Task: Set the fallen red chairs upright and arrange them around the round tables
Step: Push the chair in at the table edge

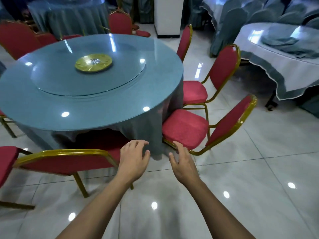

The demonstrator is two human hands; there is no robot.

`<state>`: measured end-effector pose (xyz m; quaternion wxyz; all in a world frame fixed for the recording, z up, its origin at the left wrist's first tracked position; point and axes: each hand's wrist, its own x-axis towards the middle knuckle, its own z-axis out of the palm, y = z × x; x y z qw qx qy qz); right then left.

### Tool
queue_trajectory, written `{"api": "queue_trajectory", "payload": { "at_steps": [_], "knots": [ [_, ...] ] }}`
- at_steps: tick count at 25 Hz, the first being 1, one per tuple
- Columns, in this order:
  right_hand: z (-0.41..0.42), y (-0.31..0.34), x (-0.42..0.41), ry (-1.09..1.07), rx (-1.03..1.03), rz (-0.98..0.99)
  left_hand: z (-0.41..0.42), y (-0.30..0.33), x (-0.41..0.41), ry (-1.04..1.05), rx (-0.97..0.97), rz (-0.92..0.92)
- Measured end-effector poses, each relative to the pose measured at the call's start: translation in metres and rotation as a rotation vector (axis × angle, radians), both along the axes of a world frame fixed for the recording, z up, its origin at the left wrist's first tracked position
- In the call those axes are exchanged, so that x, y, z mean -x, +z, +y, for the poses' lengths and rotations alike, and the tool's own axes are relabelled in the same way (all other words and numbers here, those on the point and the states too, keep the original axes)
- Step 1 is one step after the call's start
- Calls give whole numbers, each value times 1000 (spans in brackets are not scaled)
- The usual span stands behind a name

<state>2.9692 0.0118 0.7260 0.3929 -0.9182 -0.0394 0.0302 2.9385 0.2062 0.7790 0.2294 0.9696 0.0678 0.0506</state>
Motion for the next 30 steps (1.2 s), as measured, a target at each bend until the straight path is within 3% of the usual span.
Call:
{"api": "queue_trajectory", "payload": {
  "at_steps": [6,15,23,30],
  "knots": [
    [-145,25,-33,-4,62,-116,-145,14,-41,-89,80,-67],
    [-299,29,-128,-122,172,-209,-290,9,-143,-212,156,-5],
    [-402,31,-240,-94,281,-122,-390,0,-273,-222,213,79],
    [-445,19,-340,-15,278,-65,-441,-26,-320,-190,312,229]
  ]
}}
